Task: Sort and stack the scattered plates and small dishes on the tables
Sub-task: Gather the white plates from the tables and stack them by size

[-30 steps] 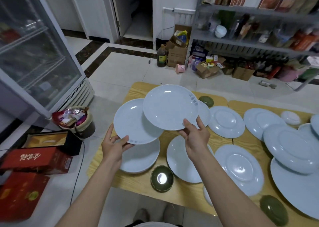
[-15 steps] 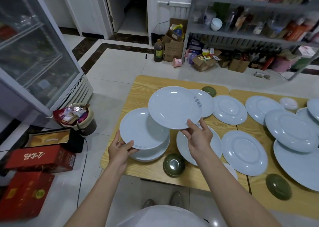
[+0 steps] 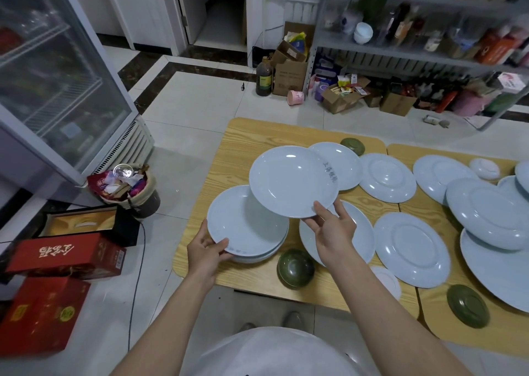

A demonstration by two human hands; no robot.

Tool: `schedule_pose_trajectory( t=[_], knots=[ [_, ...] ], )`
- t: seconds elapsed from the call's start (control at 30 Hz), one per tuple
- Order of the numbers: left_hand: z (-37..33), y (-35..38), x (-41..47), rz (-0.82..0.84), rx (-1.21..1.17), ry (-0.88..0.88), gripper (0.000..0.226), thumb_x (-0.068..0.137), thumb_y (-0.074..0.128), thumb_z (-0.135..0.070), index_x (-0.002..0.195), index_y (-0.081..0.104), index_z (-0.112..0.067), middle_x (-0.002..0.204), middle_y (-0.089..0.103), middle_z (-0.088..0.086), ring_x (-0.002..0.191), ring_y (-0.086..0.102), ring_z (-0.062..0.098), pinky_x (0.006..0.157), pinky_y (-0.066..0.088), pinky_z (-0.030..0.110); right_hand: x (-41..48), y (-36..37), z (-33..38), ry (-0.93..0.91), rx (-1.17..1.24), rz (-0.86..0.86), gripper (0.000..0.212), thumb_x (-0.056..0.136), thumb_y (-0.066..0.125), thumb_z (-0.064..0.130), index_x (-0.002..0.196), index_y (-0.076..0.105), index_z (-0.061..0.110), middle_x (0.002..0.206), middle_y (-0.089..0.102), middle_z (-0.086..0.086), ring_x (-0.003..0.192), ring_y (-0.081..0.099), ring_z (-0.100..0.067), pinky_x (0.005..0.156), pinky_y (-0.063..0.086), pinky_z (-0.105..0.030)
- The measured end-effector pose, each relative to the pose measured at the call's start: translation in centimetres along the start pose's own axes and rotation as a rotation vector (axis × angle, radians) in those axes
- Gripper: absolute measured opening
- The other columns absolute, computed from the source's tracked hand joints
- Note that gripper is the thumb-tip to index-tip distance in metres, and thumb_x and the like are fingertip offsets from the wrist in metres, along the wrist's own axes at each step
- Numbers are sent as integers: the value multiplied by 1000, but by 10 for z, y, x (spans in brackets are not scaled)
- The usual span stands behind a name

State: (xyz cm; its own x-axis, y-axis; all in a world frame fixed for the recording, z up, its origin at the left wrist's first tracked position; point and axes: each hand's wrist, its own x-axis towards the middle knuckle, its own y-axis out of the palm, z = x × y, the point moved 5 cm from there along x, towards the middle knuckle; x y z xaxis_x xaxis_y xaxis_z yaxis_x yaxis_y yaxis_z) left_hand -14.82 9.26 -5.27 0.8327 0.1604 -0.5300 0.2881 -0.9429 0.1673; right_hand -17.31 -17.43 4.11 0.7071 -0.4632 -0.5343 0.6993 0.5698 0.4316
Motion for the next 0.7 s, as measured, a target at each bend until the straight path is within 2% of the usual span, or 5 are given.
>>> schedule_pose_trajectory(
  t=[0.27,0.4,0.53,0.63,0.7],
  knots=[
    [3,-9,9,-54,122,54,83,81,72,9,150,38,-23,104,70,18,95,71,24,69,62,36,9,4,-18,50,-44,-13,65,87,69,-3,145,47,16,107,71,2,92,73,-21,69,62,-36],
    [2,-12,13,-76,154,57,81,81,73,8,148,40,-21,88,72,12,91,71,21,64,61,29,14,5,-29,91,-78,-7,65,87,69,-3,145,47,17,112,70,-1,95,72,-24,72,62,-38],
    [1,-12,15,-74,171,45,79,81,72,9,147,42,-22,69,60,2,87,72,22,64,61,31,16,6,-42,141,-162,0,64,87,69,-2,144,49,19,114,65,-2,91,71,-22,69,62,-37],
    [1,-13,15,-67,188,38,78,81,71,10,147,42,-22,68,59,2,79,73,21,64,62,35,16,6,-54,170,-216,25,65,88,67,-4,146,46,16,120,65,-6,88,74,-23,70,62,-37],
    [1,-14,14,-57,198,31,76,83,70,10,146,43,-21,75,64,10,76,74,22,63,62,35,15,5,-60,190,-236,32,67,87,66,-6,147,44,14,122,66,-10,85,75,-23,71,62,-37]
  ],
)
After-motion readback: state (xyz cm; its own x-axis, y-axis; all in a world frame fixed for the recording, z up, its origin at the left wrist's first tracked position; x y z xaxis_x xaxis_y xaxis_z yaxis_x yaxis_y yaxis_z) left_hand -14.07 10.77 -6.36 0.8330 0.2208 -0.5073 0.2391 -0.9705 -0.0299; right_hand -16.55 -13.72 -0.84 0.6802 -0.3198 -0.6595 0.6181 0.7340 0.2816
